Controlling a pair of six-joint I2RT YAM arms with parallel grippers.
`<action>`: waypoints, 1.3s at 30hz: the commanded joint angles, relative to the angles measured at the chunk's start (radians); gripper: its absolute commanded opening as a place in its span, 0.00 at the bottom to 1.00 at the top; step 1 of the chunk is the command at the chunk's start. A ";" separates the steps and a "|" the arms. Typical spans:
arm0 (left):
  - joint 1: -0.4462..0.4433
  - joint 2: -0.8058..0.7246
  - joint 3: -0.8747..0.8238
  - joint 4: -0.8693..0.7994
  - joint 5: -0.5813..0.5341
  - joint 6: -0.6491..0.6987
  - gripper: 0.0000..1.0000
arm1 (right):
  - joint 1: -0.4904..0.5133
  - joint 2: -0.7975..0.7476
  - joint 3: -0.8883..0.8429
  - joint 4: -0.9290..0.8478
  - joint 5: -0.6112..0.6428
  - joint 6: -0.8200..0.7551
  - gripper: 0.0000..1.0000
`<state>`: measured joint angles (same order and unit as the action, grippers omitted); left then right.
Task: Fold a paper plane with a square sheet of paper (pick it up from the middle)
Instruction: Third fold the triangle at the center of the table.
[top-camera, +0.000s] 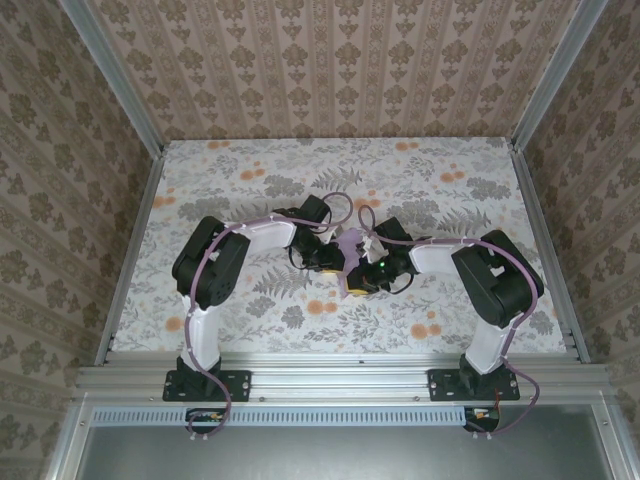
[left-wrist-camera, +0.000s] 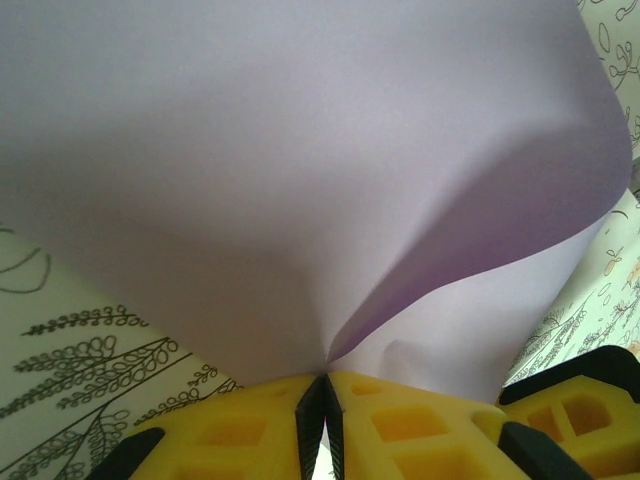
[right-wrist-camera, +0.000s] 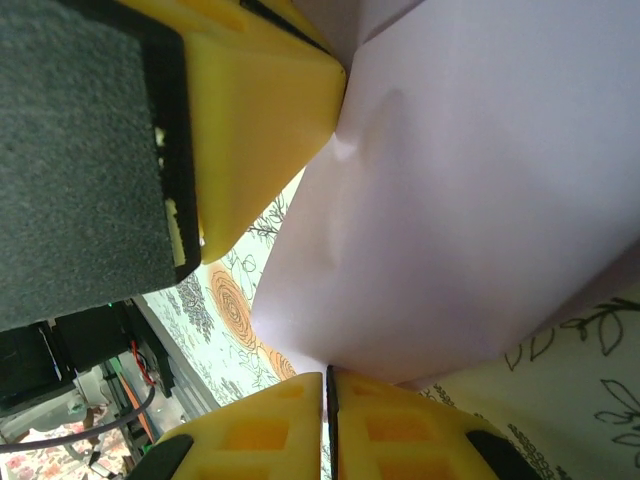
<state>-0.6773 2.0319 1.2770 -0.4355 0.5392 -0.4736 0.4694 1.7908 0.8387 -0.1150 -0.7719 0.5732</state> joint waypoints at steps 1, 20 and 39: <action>-0.017 0.142 -0.064 -0.031 -0.118 0.027 0.22 | 0.006 0.004 0.016 -0.022 -0.023 -0.012 0.13; -0.016 0.152 -0.064 -0.029 -0.115 0.032 0.22 | -0.002 -0.039 0.035 -0.043 -0.015 -0.013 0.14; -0.014 0.155 -0.067 -0.024 -0.110 0.027 0.22 | -0.006 0.037 0.062 -0.062 -0.006 -0.032 0.13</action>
<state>-0.6716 2.0411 1.2789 -0.4362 0.5545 -0.4732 0.4679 1.8111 0.8764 -0.1448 -0.7715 0.5655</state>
